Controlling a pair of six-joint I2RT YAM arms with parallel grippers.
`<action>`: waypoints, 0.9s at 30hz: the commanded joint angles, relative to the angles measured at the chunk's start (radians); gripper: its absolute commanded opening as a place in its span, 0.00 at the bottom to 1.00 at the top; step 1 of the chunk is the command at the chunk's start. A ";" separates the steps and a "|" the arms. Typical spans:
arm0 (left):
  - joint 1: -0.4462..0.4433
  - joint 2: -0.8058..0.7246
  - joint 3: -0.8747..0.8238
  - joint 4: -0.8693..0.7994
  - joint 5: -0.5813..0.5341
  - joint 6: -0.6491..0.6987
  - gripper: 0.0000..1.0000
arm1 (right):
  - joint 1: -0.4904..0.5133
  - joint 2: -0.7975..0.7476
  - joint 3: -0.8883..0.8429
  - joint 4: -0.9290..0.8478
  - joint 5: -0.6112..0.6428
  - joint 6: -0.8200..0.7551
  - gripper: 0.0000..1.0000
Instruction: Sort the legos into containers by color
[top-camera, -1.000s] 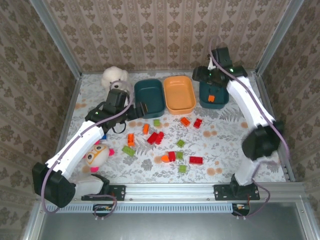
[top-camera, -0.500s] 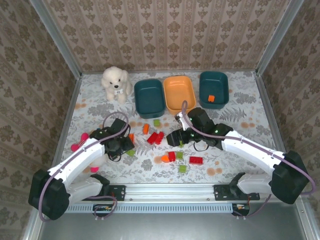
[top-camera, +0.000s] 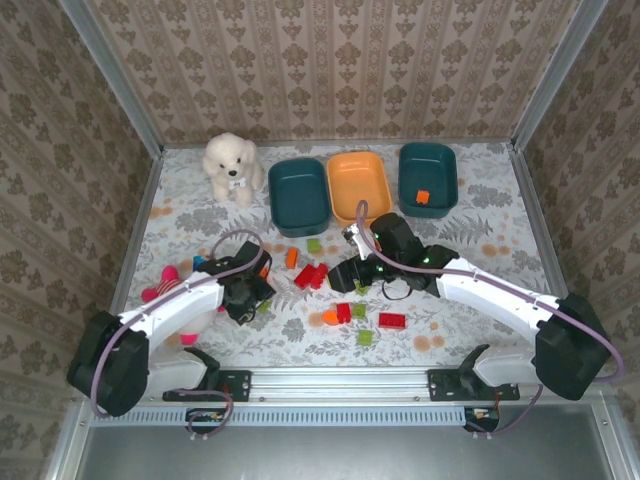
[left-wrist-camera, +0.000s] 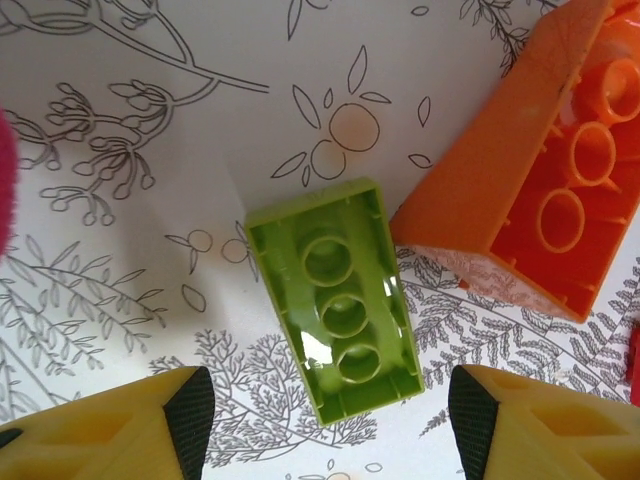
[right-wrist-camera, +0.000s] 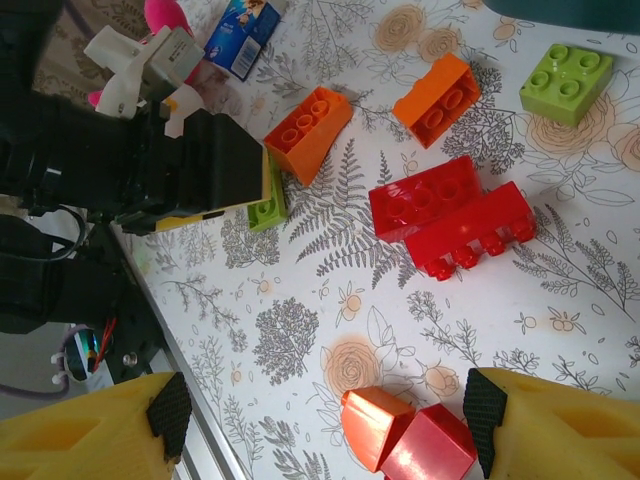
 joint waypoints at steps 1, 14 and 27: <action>-0.012 0.030 -0.013 0.032 0.001 -0.042 0.67 | 0.006 0.011 0.043 -0.014 -0.026 -0.031 0.75; -0.025 0.127 -0.048 0.071 -0.036 -0.030 0.42 | 0.006 0.016 0.043 -0.026 -0.012 -0.022 0.75; -0.049 -0.156 0.157 -0.366 -0.229 0.069 0.21 | -0.016 -0.032 0.134 -0.043 0.024 0.025 0.75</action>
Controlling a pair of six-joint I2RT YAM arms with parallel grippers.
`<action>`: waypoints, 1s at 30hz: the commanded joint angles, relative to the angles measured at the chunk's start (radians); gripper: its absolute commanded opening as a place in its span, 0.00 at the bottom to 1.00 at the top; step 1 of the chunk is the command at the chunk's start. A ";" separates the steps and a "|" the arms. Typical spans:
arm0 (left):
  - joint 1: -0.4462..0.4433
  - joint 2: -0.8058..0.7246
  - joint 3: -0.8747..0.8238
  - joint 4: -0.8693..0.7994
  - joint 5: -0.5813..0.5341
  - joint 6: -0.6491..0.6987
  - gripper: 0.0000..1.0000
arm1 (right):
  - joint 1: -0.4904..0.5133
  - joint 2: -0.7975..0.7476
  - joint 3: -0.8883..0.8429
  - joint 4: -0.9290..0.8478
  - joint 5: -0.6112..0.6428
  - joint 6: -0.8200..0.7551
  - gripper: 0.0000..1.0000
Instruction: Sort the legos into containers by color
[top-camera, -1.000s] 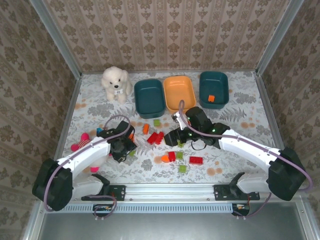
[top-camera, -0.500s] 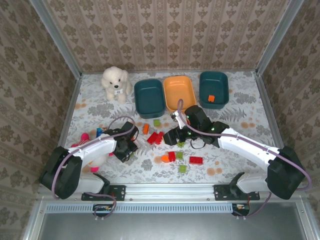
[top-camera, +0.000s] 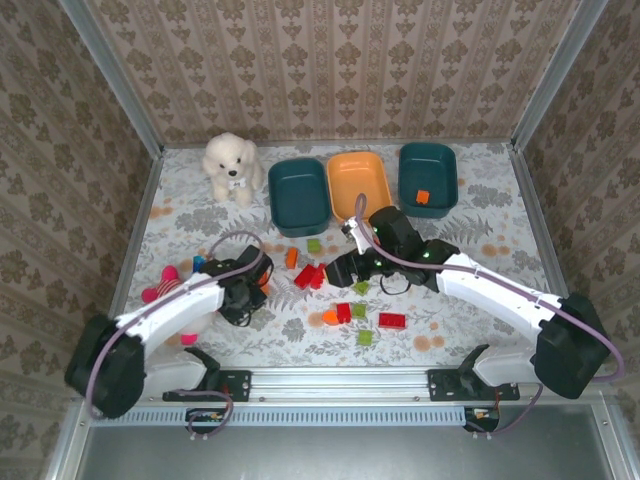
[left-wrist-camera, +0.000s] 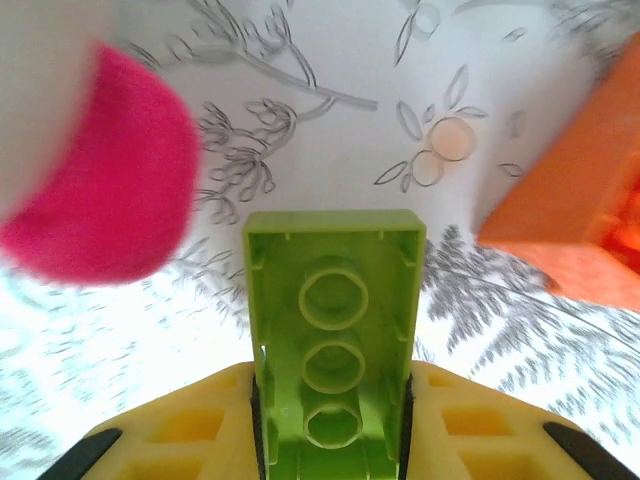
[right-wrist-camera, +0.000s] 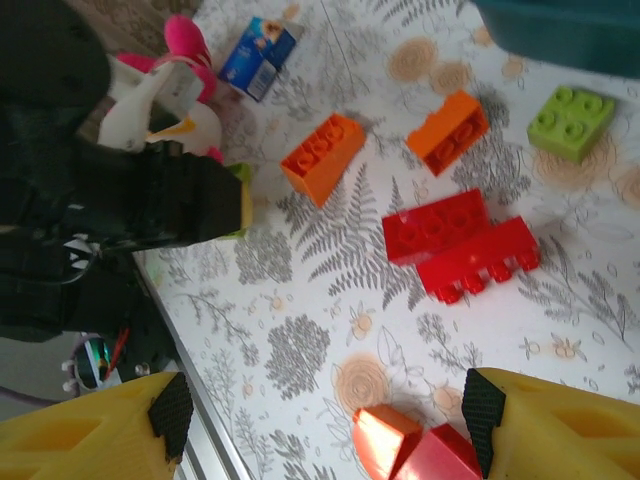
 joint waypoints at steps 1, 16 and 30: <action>-0.004 -0.085 0.153 -0.186 -0.119 0.112 0.21 | -0.021 -0.045 0.064 0.006 0.029 0.048 0.75; 0.130 0.806 1.108 -0.028 0.124 0.696 0.22 | -0.235 -0.014 0.151 0.156 0.256 0.315 0.76; 0.217 1.271 1.513 -0.106 0.249 0.755 0.35 | -0.274 -0.116 0.091 -0.006 0.326 0.309 0.77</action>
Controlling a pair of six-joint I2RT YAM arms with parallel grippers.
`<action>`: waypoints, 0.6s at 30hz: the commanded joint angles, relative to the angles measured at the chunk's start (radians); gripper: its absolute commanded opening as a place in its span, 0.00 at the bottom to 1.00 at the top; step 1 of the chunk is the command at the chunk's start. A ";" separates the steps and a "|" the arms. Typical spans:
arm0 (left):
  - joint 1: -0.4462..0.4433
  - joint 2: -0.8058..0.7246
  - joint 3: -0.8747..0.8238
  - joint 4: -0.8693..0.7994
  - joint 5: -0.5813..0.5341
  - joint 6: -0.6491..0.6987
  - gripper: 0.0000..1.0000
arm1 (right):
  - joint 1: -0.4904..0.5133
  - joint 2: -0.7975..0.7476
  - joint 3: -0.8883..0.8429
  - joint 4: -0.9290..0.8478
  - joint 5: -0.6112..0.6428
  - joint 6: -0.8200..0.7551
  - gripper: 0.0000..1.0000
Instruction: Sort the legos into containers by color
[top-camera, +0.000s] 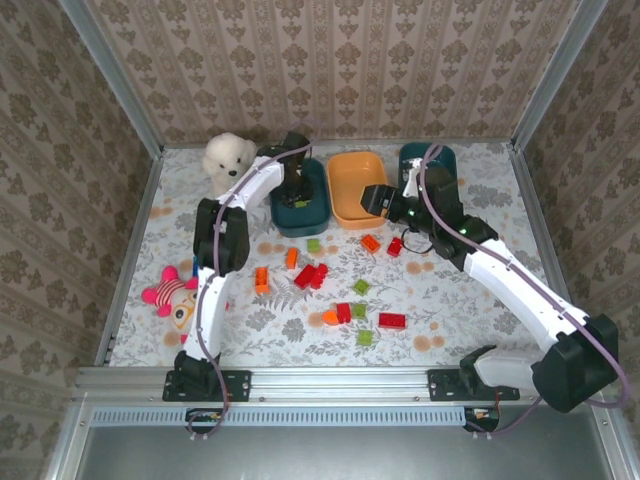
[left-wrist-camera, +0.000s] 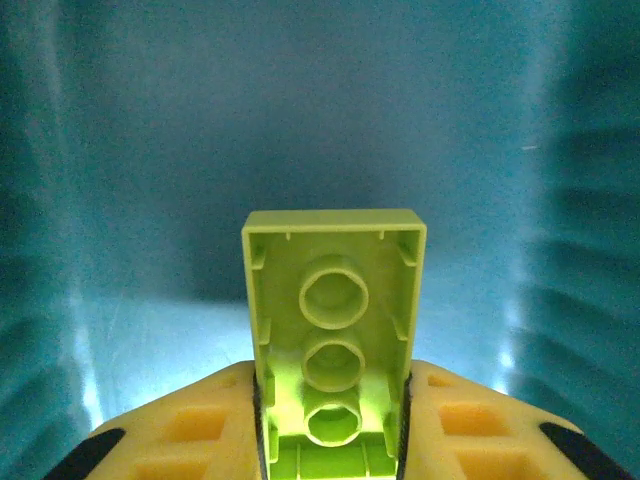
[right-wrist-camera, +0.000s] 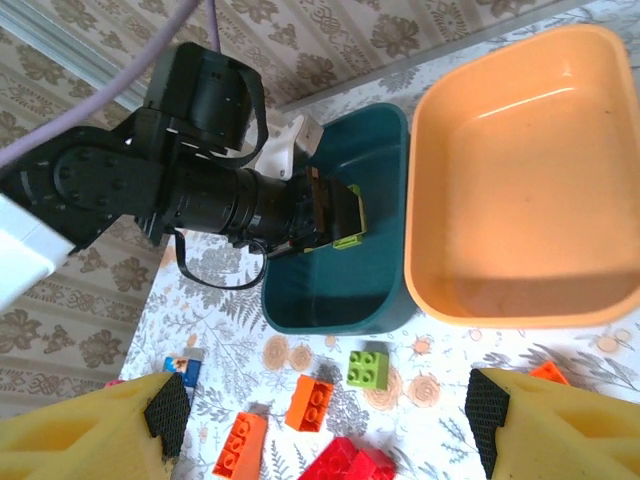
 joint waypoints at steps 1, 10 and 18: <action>0.015 0.003 0.032 -0.031 0.062 0.033 0.40 | -0.008 -0.048 -0.017 -0.083 0.057 -0.002 0.77; 0.007 -0.099 0.013 -0.007 0.060 0.028 0.64 | -0.011 -0.069 -0.016 -0.272 0.135 -0.002 0.76; -0.026 -0.515 -0.385 0.251 0.040 0.047 0.73 | -0.012 -0.005 0.012 -0.536 0.193 0.035 0.70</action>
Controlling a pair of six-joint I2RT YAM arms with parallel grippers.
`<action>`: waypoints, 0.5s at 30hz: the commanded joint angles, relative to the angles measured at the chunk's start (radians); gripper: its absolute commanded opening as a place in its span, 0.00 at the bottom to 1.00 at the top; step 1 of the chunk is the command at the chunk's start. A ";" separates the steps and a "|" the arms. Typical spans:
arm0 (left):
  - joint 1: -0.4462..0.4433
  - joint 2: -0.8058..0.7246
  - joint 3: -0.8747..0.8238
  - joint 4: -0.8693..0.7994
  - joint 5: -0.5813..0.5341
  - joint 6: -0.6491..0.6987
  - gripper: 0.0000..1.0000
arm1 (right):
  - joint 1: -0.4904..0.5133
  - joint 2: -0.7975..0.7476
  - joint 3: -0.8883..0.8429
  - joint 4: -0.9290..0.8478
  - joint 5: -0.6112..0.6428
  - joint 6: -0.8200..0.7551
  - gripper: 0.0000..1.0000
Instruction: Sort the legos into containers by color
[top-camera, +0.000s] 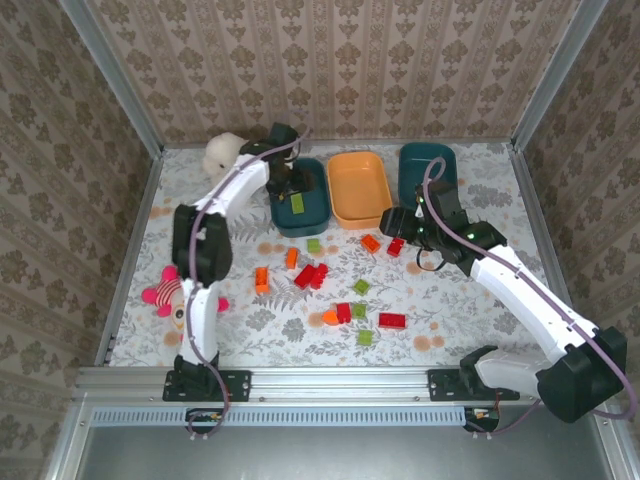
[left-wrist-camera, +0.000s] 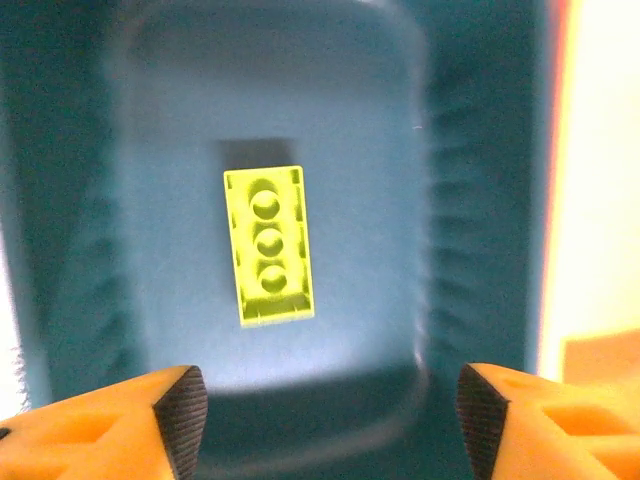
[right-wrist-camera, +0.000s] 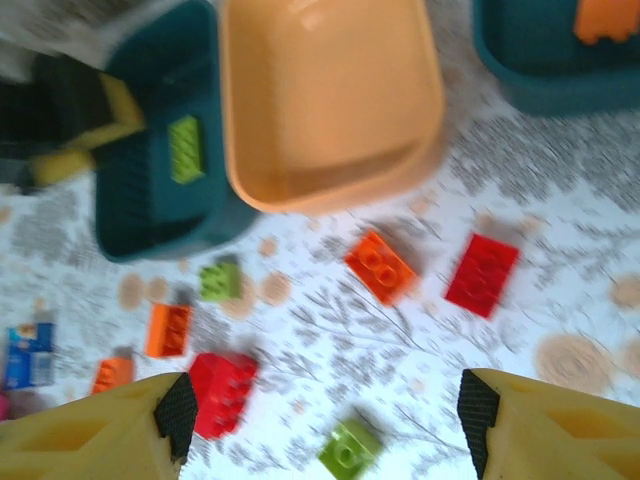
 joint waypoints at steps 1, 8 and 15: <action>-0.047 -0.250 -0.193 0.182 -0.004 0.028 0.74 | -0.006 0.043 0.028 -0.209 0.052 0.037 0.69; -0.157 -0.614 -0.689 0.406 0.062 0.065 0.79 | -0.008 0.131 0.003 -0.267 0.007 0.126 0.69; -0.264 -0.833 -0.985 0.516 0.021 -0.026 0.80 | -0.053 0.367 0.035 -0.091 -0.010 0.177 0.69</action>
